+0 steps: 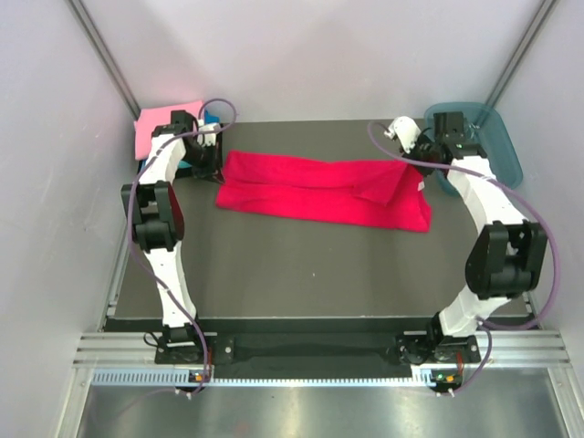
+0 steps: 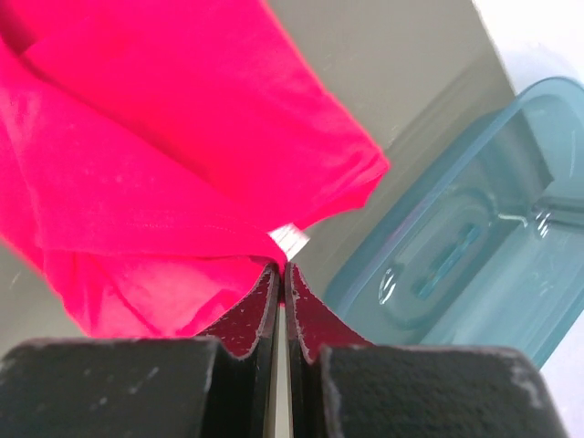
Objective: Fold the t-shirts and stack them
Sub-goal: Fold the tshirt
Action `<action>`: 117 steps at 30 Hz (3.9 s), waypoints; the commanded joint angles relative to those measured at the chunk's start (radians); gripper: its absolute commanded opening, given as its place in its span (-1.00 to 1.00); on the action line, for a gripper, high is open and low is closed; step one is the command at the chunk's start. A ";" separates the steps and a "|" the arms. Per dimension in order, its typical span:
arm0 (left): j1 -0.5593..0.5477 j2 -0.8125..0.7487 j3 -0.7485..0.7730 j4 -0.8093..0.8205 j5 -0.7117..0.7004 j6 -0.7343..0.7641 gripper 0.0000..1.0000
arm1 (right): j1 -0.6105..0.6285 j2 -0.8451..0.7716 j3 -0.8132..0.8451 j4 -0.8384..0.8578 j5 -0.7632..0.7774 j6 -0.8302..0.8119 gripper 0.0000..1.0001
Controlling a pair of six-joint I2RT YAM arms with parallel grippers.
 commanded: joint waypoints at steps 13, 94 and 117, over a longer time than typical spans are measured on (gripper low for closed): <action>-0.011 0.049 0.108 0.082 -0.073 -0.003 -0.99 | -0.005 0.228 0.262 0.075 0.043 0.101 -1.00; -0.068 0.132 0.235 0.151 -0.171 0.046 -1.00 | 0.068 0.198 0.158 -0.069 -0.075 0.162 -0.18; -0.068 0.155 0.164 0.104 -0.225 0.069 -0.36 | 0.069 0.193 0.144 -0.064 -0.070 0.153 -0.18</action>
